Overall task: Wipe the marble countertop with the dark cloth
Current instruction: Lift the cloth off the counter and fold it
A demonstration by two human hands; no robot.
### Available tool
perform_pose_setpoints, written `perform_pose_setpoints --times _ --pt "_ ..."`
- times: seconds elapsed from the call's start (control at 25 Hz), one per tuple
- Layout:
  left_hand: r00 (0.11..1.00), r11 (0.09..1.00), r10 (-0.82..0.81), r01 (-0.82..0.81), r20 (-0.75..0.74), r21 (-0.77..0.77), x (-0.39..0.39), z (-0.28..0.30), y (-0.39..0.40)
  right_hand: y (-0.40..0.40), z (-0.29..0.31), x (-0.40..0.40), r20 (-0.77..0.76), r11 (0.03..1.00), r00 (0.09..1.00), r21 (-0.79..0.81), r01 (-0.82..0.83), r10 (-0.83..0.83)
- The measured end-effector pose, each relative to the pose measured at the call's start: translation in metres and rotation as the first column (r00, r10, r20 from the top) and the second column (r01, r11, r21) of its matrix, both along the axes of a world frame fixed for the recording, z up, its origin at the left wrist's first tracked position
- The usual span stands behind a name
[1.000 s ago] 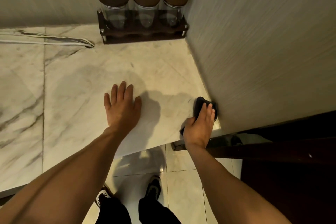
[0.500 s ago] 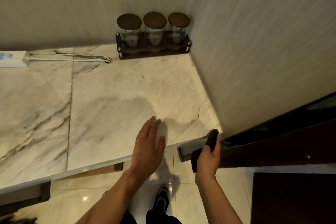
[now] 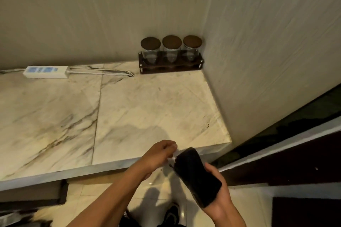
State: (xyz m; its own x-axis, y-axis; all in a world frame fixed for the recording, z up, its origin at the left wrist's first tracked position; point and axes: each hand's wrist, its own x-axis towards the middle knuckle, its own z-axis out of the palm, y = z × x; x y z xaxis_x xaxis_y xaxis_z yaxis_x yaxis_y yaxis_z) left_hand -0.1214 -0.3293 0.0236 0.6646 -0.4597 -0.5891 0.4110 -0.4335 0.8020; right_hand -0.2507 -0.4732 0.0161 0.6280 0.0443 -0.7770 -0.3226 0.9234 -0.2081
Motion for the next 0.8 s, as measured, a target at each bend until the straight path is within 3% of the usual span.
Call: perform_pose_setpoints --times 0.16,0.36,0.56,0.8 --pt "0.985 0.995 -0.088 0.093 -0.149 0.027 0.003 0.012 0.017 0.014 0.022 0.007 0.048 0.992 0.992 0.053 -0.119 0.116" --pt "0.991 0.999 -0.046 0.044 -0.126 -0.013 0.012 0.021 0.054 0.037 0.035 0.025 0.082 0.977 0.975 0.044 -0.209 0.205" --pt "0.983 0.986 0.120 -0.134 -0.140 -0.098 0.021 0.024 0.105 0.066 0.029 0.048 0.061 0.961 0.962 0.064 -0.270 0.266" --pt "0.914 0.915 0.364 -0.387 -0.180 -0.114 0.024 0.009 0.187 0.115 0.014 0.092 -0.025 0.921 0.923 -0.064 -0.385 0.384"
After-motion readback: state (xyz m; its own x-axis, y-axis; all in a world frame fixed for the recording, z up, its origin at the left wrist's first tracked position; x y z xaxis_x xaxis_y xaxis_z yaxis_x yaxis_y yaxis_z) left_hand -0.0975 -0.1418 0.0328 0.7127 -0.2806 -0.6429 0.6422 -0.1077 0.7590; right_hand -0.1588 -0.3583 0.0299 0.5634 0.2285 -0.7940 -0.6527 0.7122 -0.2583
